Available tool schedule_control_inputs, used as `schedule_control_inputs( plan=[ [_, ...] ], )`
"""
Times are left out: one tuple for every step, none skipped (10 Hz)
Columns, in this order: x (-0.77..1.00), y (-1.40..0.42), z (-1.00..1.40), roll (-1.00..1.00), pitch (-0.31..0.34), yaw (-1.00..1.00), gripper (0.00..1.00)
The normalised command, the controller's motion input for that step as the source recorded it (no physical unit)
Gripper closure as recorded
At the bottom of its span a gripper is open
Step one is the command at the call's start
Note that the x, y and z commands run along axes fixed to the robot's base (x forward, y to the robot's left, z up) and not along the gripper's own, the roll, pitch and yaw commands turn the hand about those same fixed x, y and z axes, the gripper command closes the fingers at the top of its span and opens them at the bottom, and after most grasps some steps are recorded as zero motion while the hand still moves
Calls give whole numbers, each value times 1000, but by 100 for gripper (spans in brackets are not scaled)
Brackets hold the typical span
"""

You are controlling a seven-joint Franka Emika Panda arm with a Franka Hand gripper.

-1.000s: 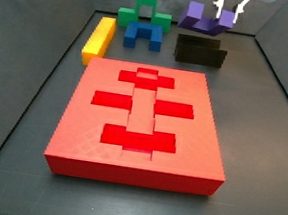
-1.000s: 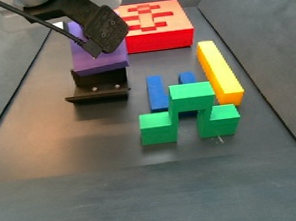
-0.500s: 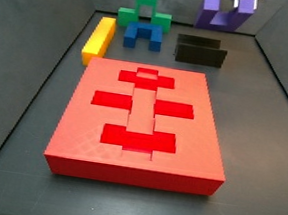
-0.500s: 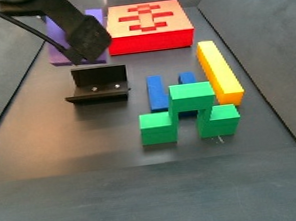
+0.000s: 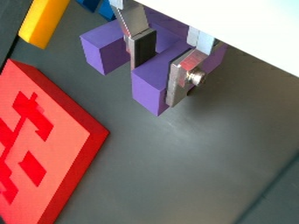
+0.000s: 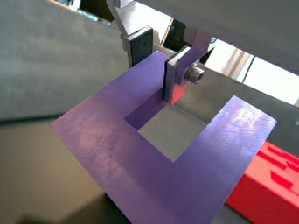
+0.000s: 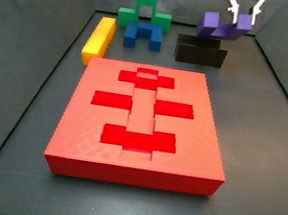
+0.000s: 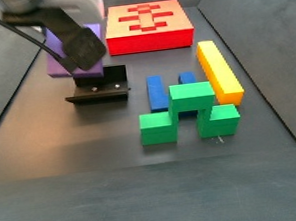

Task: Pick up the purple object. Move up. Place the purple object on the fixture. Regrasp the purple object. Move to above the board. Insert the purple object.
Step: Place the purple object on the fixture, then regrasp the purple object.

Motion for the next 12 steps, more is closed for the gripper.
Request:
schedule_control_inputs(
  plan=[
    [-234,57,-423,83,357,-109,100],
    [-337,103,-394,63,331,-123,100],
    [-177,71,-269,0,269,-120,100],
    [-157,129,-160,180,237,-60,100],
    [-140,111,-223,234,220,-57,100],
    [-34,54,-223,120,169,-43,100],
    [0,0,0,11,0,0,100],
    [0,0,0,60,0,0,100],
    [0,0,0,0,0,0,100],
    [0,0,0,0,0,0,0],
    [0,-14,-34,0,0,0,0],
    [109,-174,0,429,0,106,0]
  ],
)
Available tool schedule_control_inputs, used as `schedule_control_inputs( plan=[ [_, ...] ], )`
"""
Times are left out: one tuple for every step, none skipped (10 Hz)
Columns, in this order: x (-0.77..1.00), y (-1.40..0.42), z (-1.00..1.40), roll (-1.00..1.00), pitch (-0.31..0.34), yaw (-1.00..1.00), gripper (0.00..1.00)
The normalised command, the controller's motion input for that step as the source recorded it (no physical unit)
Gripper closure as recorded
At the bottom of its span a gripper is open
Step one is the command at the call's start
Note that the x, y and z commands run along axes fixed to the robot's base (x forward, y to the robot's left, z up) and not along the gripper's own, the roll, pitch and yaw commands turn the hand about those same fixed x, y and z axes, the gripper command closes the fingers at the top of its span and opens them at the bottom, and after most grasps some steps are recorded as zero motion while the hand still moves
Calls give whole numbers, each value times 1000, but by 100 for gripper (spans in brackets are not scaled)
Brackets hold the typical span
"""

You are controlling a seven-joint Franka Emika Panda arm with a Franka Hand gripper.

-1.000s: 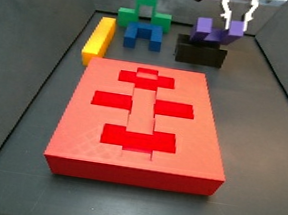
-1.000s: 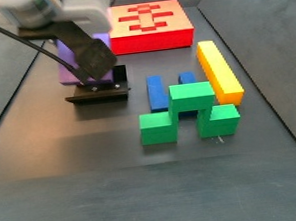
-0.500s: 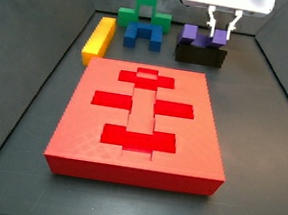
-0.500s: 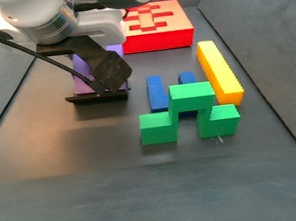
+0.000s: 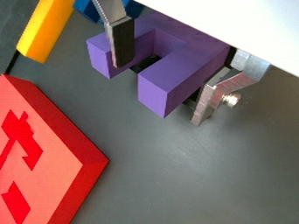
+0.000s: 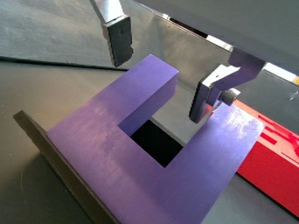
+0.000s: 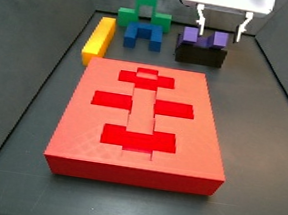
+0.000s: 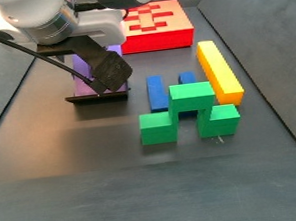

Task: Pick up the purple object. Move up. Place the purple object on the fixture. Regrasp the purple object. Move to above the board. Insert the purple object.
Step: Regrasp the purple object.

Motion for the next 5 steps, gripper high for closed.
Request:
schedule_control_inputs(
  plan=[
    [26,-80,31,529,69,420,0],
    [126,-63,89,634,54,394,0],
    [91,-57,77,926,0,286,0],
    [0,-166,74,1000,0,166,0],
    [0,-269,94,1000,0,74,0]
  ],
)
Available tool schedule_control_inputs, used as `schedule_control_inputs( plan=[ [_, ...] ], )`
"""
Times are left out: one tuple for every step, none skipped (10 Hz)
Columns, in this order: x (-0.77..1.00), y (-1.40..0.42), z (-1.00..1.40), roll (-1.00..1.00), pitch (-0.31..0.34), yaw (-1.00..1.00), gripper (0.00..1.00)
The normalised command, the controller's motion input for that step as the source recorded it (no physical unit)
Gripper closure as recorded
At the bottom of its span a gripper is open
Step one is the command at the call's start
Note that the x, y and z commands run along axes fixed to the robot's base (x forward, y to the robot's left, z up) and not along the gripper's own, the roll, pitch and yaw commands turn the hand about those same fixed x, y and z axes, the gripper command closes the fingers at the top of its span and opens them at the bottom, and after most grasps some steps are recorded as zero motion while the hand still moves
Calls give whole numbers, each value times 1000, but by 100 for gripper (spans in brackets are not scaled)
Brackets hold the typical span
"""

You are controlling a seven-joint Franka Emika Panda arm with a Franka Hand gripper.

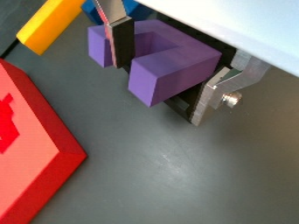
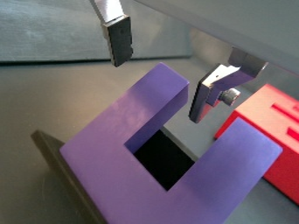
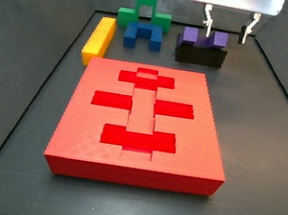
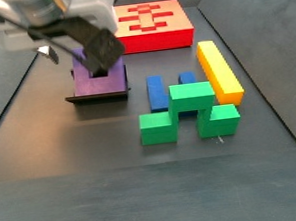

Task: Pick up the purple object. Move up. Place the purple object on the fixture. Regrasp the purple object. Move to above the board. Insert the purple object.
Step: Regrasp the purple object.

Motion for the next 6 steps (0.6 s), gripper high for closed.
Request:
schedule_control_inputs(
  plan=[
    [0,-323,120,1000,0,23,0],
    [-11,-337,89,1000,0,0,0],
    [-43,-320,83,1000,0,0,0],
    [-46,-311,94,1000,0,0,0],
    [-49,-306,120,1000,0,0,0],
    [-49,-300,97,1000,0,0,0]
  ],
)
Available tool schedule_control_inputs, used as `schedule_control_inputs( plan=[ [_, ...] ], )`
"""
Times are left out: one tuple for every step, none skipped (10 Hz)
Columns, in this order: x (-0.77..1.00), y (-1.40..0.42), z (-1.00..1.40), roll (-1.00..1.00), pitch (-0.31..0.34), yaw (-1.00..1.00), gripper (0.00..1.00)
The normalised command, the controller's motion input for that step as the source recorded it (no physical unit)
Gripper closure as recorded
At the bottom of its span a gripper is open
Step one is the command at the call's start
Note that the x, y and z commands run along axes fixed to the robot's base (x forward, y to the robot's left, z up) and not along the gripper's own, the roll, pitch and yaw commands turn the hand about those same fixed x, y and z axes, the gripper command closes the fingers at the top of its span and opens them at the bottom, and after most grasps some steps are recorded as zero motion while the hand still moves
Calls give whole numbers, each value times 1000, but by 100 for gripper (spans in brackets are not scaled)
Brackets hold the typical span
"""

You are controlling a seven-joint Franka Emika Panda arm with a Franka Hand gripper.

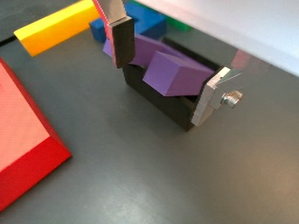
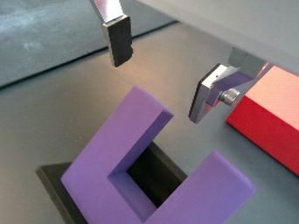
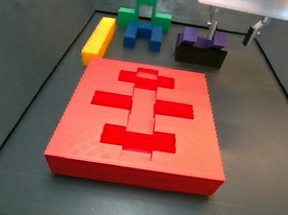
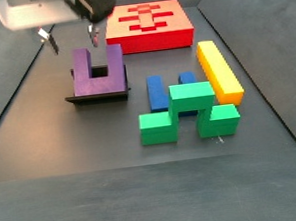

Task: Pick up the purple object. Move up. Place the purple object on the fixture. Regrasp the purple object. Move to above the board. Insert the purple object.
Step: Regrasp the purple object.

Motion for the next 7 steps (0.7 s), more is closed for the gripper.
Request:
schedule_control_inputs(
  plan=[
    [-114,-303,20,1000,-34,0,0],
    [-94,-306,3,1000,-40,0,0],
    [-103,-306,20,1000,-40,0,0],
    [-57,-306,26,1000,-31,0,0],
    [-6,-309,26,1000,-23,0,0],
    [0,-291,26,1000,0,0,0],
    [0,-289,26,1000,0,0,0]
  ],
)
